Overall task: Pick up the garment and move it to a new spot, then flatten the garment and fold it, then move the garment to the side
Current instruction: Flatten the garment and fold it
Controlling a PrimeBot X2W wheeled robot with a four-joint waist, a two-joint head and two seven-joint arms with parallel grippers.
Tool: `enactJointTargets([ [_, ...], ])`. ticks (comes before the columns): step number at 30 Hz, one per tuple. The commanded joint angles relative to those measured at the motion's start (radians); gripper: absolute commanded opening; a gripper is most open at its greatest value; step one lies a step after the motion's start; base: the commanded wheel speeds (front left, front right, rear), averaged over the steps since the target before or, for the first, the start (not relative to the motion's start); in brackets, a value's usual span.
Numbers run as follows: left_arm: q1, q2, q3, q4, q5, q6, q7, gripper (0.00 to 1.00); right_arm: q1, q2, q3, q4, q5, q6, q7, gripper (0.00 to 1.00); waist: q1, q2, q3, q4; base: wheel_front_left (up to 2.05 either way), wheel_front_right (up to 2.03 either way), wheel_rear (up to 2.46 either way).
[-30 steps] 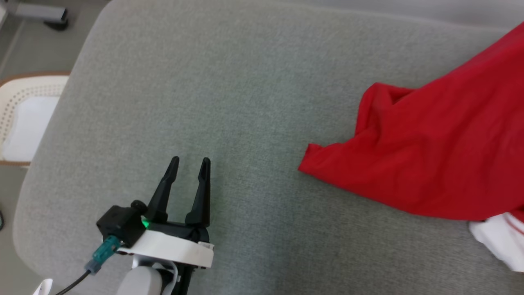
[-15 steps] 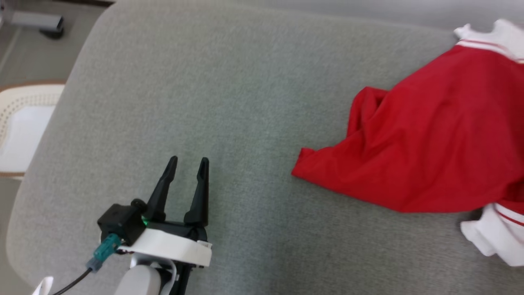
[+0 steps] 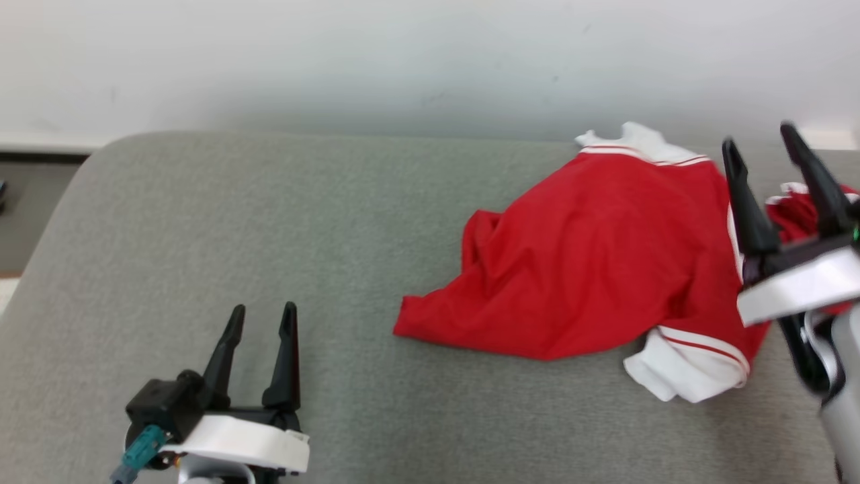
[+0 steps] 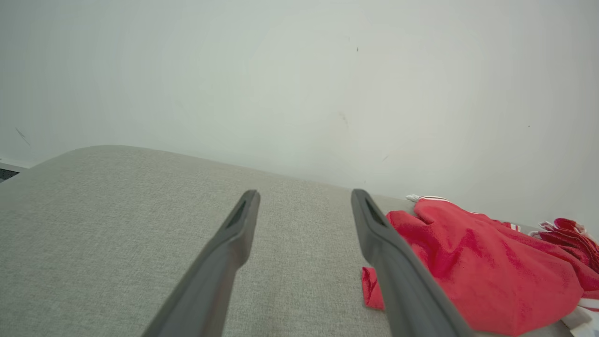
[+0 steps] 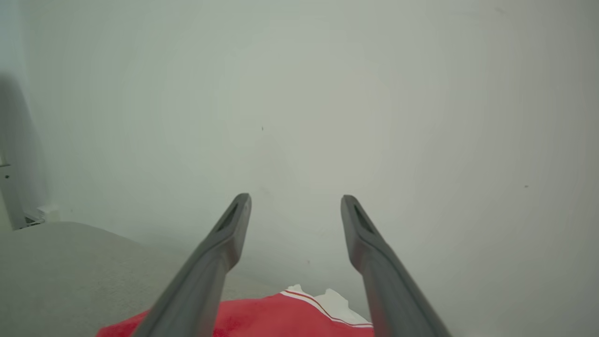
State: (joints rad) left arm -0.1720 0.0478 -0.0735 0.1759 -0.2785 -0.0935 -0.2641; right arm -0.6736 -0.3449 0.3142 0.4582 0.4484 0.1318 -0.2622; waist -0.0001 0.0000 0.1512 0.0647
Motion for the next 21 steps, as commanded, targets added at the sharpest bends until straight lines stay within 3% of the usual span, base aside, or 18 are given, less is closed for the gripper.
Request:
enactJointTargets([
  [1,0.019,0.005,0.01,0.0,0.004,-0.003,0.0,1.0,0.066,0.009,-0.027,-0.055,-0.001,-0.002,-0.003,1.0,0.0001,0.0,-0.052,-0.054,0.0,0.0,0.0],
  [5,0.042,0.005,0.024,-0.003,0.007,-0.006,0.0,1.0,0.269,0.05,-0.095,-0.199,-0.037,-0.003,-0.003,1.0,0.0001,0.0,-0.071,-0.076,0.0,0.0,0.0],
  [10,0.064,0.005,0.025,0.004,0.005,-0.009,0.0,1.0,0.458,0.128,-0.159,-0.289,-0.064,-0.003,-0.003,1.0,0.0001,0.0,-0.087,-0.1,0.0,0.0,0.0],
  [15,0.073,0.005,0.014,0.01,0.002,-0.01,0.0,1.0,0.57,0.196,-0.2,-0.3,-0.057,-0.002,-0.003,1.0,0.0001,0.0,-0.1,-0.111,0.0,0.0,0.0],
  [21,0.062,0.005,0.0,0.008,0.007,-0.012,0.0,1.0,0.621,0.208,-0.21,-0.239,-0.066,-0.002,0.024,1.0,0.0001,0.0,-0.096,-0.1,0.0,0.0,0.0],
])
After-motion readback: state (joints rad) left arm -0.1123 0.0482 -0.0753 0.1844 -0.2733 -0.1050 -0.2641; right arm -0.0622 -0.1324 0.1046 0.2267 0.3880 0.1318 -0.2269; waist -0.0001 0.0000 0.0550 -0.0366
